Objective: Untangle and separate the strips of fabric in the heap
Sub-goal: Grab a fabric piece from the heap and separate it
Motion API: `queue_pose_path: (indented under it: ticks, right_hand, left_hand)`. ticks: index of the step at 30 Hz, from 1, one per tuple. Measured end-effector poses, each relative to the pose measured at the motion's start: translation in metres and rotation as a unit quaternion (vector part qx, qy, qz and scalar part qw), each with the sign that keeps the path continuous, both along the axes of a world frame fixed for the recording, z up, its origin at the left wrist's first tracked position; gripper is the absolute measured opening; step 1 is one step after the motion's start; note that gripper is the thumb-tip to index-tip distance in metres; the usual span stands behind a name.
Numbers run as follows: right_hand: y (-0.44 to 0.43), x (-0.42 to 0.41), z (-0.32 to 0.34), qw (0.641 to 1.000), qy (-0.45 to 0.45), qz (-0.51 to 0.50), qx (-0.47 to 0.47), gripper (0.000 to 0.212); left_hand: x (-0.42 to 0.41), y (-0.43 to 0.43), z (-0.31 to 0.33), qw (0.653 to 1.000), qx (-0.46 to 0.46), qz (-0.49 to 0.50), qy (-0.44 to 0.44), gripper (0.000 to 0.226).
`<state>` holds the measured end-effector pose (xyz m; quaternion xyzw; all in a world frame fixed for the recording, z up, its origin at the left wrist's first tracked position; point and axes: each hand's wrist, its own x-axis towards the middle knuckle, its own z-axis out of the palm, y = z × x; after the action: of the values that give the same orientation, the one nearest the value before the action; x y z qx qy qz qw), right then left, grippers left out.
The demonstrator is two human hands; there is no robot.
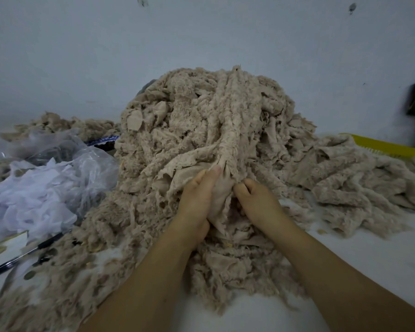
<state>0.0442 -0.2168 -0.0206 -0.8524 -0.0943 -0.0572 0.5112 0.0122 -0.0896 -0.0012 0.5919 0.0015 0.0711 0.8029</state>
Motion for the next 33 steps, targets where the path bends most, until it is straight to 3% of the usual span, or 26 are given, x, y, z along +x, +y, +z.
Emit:
queue_pose_path:
  ticks: [6, 12, 14, 18, 20, 22, 25, 26, 28, 30, 33]
  right_hand:
    - [-0.008, -0.003, -0.002, 0.992, 0.033, 0.062, 0.109, 0.033]
    - [0.001, -0.013, -0.002, 0.984, 0.000, 0.178, 0.024, 0.030]
    - [0.005, -0.017, -0.002, 0.979, -0.027, 0.202, -0.005, 0.035]
    - [0.008, -0.022, 0.000, 0.967, -0.058, 0.246, -0.011, 0.034]
    - [0.008, -0.022, 0.000, 0.965, -0.061, 0.254, -0.013, 0.034]
    - [0.008, -0.021, 0.001, 0.965, -0.073, 0.247, -0.042, 0.037]
    - [0.010, -0.024, 0.003, 0.962, -0.114, 0.229, -0.101, 0.038]
    - [0.012, -0.026, 0.004, 0.958, -0.128, 0.230, -0.117, 0.036]
    - [0.016, -0.030, 0.005, 0.950, -0.145, 0.241, -0.138, 0.030]
    - [0.020, -0.033, 0.004, 0.945, -0.152, 0.249, -0.149, 0.024]
    - [0.022, -0.032, 0.000, 0.945, -0.144, 0.260, -0.137, 0.024]
  left_hand:
    - [0.001, 0.004, 0.002, 0.997, -0.055, 0.022, 0.050, 0.028]
    - [0.007, 0.016, 0.005, 0.989, -0.113, 0.036, 0.090, 0.030]
    - [0.010, 0.018, 0.002, 0.993, -0.074, 0.039, 0.080, 0.024]
    - [0.011, 0.015, -0.004, 0.989, 0.107, 0.057, 0.083, 0.016]
    - [0.010, 0.013, -0.005, 0.977, 0.186, 0.100, 0.024, 0.015]
    - [0.006, 0.014, -0.003, 0.970, 0.203, 0.131, -0.026, 0.014]
    - [0.000, 0.014, 0.005, 0.981, 0.180, 0.069, 0.017, 0.047]
    - [0.000, 0.015, 0.004, 0.979, 0.196, 0.037, 0.036, 0.048]
    - [0.002, 0.015, 0.002, 0.990, 0.132, -0.010, 0.046, 0.026]
    - [0.007, 0.016, 0.003, 0.996, -0.037, -0.028, 0.070, 0.022]
    - [0.014, 0.030, 0.006, 0.962, -0.250, -0.037, 0.107, 0.021]
